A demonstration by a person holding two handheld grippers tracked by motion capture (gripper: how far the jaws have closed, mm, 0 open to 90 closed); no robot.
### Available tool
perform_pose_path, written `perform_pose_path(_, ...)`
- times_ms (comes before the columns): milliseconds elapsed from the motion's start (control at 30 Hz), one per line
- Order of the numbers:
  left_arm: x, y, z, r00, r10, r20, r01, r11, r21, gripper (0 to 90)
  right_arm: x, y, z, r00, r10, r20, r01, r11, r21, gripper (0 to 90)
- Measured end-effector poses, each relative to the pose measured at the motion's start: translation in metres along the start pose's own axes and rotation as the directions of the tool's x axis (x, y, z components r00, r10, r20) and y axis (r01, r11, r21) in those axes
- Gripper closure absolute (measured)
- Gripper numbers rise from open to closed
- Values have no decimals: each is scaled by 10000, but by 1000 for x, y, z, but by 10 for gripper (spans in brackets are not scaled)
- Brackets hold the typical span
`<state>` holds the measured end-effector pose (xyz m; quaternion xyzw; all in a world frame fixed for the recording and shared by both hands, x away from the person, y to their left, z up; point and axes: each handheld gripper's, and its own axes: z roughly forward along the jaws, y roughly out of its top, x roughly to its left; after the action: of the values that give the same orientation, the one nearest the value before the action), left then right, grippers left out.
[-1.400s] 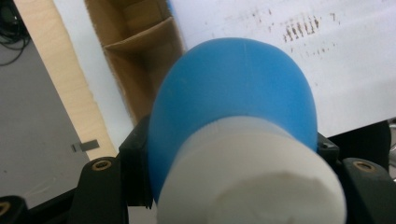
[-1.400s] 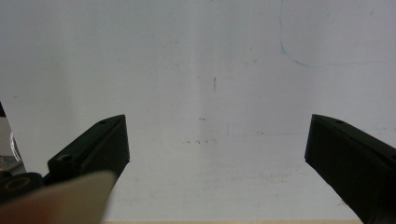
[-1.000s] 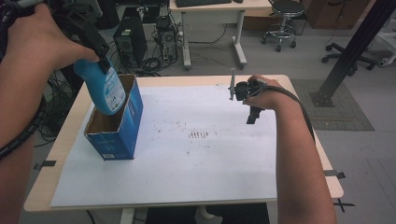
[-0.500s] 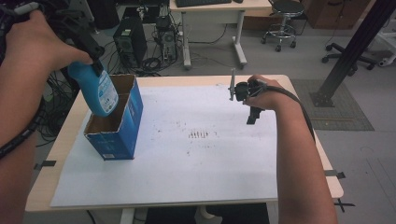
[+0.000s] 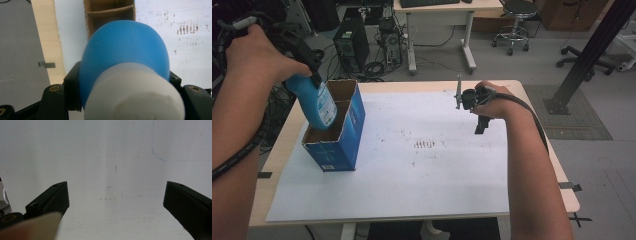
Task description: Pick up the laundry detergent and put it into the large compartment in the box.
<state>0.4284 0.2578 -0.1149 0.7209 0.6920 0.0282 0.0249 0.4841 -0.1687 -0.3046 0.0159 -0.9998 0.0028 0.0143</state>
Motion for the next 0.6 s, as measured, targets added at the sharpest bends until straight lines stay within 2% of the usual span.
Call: perform_pose_path(600, -2, 4, 26, 10000, -16, 34, 15, 9997, 237, 375, -1, 1, 3, 10000, -44, -20, 44, 10000, 78, 64)
